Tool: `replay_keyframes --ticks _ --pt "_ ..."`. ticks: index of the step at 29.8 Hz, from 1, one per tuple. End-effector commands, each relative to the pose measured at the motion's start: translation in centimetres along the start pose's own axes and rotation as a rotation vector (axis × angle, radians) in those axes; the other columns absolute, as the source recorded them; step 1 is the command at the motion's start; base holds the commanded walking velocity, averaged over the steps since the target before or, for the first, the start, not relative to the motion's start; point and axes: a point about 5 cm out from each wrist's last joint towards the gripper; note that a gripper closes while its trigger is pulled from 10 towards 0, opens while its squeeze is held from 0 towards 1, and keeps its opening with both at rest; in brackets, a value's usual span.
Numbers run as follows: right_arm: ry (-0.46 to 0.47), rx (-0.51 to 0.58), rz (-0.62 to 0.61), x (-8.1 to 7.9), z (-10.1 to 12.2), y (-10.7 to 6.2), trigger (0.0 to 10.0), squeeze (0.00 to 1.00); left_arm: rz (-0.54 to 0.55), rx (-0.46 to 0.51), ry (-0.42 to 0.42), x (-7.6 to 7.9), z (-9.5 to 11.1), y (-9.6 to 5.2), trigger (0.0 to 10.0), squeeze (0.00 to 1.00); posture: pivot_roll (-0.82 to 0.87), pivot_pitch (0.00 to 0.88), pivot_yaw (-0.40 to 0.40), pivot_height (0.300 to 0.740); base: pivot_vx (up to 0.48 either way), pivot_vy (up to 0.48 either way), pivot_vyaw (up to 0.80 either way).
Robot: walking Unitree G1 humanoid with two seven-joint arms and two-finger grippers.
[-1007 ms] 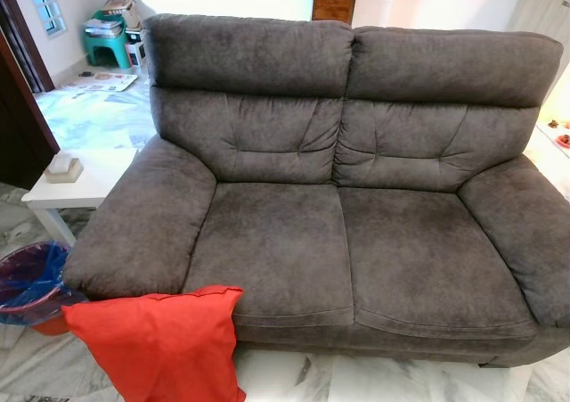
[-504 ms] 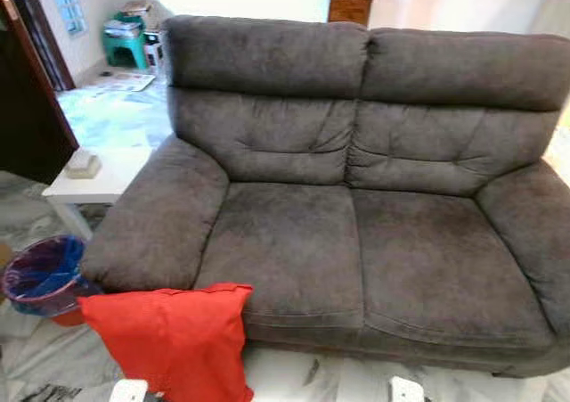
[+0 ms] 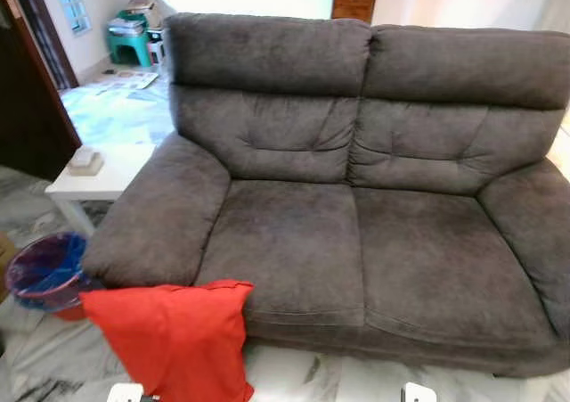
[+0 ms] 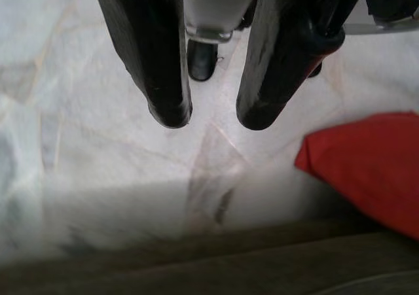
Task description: Move the pillow to the sofa from floor
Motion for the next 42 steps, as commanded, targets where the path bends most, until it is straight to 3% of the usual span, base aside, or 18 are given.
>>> replay_keyframes --ticks 1,34,42 --pt "0.000 0.003 0.011 -0.41 0.02 0.04 10.0 0.00 0.007 -0.054 0.009 -0.13 -1.37 -0.30 10.0 0.00 0.21 0.050 -0.021 0.740 0.000 0.000 0.80" --pt "0.003 -0.003 0.023 -0.54 -0.14 0.02 10.0 0.00 0.022 -0.076 0.011 -0.13 -2.22 -0.53 10.0 0.00 0.21 0.066 -0.025 0.740 0.000 0.000 0.79" --pt "0.027 0.023 0.013 -0.44 0.22 0.04 10.0 0.00 0.022 -0.083 0.012 -0.17 -2.35 -0.57 10.0 0.00 0.21 0.064 -0.020 0.740 0.000 0.000 0.00"
Point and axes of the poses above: a point about 5 cm out from each wrist's last joint towards the gripper, its own y axis pointing out of the wrist towards the gripper, its own z axis along the axis of the wrist's last joint, x = y × z, and after that the axes turned 2 degrees about y, right-handed
